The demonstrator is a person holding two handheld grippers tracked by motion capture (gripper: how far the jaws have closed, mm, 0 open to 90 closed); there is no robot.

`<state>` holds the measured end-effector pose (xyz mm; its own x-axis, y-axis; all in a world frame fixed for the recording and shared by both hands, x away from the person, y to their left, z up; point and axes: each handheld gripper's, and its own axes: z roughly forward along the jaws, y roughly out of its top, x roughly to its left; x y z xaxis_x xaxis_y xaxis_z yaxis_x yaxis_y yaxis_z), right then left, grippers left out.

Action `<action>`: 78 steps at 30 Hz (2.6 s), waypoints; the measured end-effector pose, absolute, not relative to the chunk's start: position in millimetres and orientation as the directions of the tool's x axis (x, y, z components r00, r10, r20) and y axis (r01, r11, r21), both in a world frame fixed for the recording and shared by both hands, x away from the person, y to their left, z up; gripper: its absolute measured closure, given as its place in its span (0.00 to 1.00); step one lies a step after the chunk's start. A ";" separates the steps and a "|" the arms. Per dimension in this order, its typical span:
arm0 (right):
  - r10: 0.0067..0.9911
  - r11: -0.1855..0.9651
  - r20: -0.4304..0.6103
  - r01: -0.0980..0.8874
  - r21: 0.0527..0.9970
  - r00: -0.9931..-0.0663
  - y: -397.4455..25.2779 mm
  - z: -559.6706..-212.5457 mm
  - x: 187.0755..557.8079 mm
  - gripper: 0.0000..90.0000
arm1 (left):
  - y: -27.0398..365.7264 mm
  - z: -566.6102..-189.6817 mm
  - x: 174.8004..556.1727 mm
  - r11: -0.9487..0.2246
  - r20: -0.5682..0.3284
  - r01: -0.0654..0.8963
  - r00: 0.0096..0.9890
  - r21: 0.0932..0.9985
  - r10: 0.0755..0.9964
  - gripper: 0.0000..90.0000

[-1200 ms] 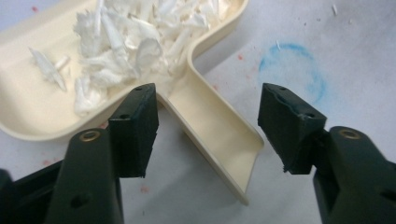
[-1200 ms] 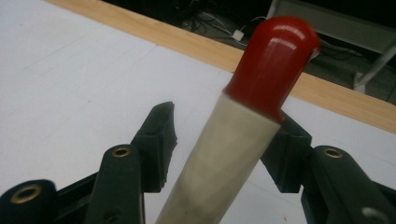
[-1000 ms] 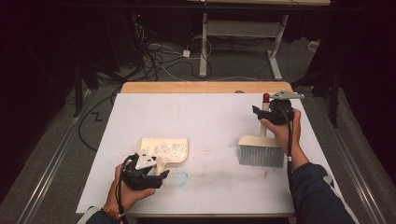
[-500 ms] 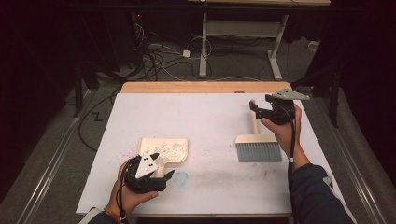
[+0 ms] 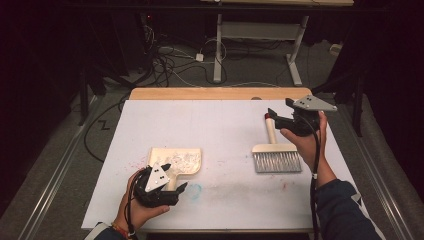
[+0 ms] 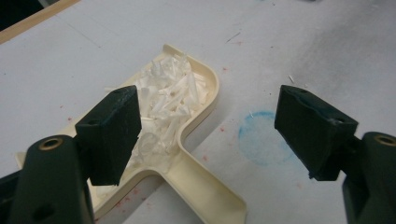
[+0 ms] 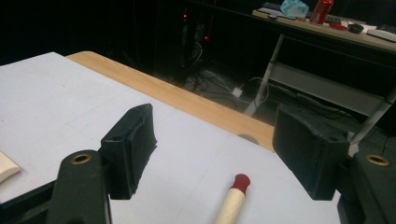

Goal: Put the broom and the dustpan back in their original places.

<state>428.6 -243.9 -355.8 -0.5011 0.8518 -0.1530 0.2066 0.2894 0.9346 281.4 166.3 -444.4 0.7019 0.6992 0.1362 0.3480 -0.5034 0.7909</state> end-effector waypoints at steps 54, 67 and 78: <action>0.771 0.380 -0.260 0.093 0.920 -0.582 -255.1 -357.0 338.1 0.26 | 172.3 -454.0 273.5 -0.520 0.234 0.284 0.653 0.806 0.720 0.22; 0.755 0.414 -0.281 0.098 0.905 -0.592 -263.9 -368.3 325.7 0.26 | 172.4 -453.9 271.0 -0.515 0.242 0.265 0.652 0.815 0.719 0.22; 0.754 0.423 -0.292 0.094 0.901 -0.589 -275.8 -379.4 315.7 0.26 | 171.5 -454.8 271.7 -0.520 0.245 0.266 0.653 0.812 0.716 0.22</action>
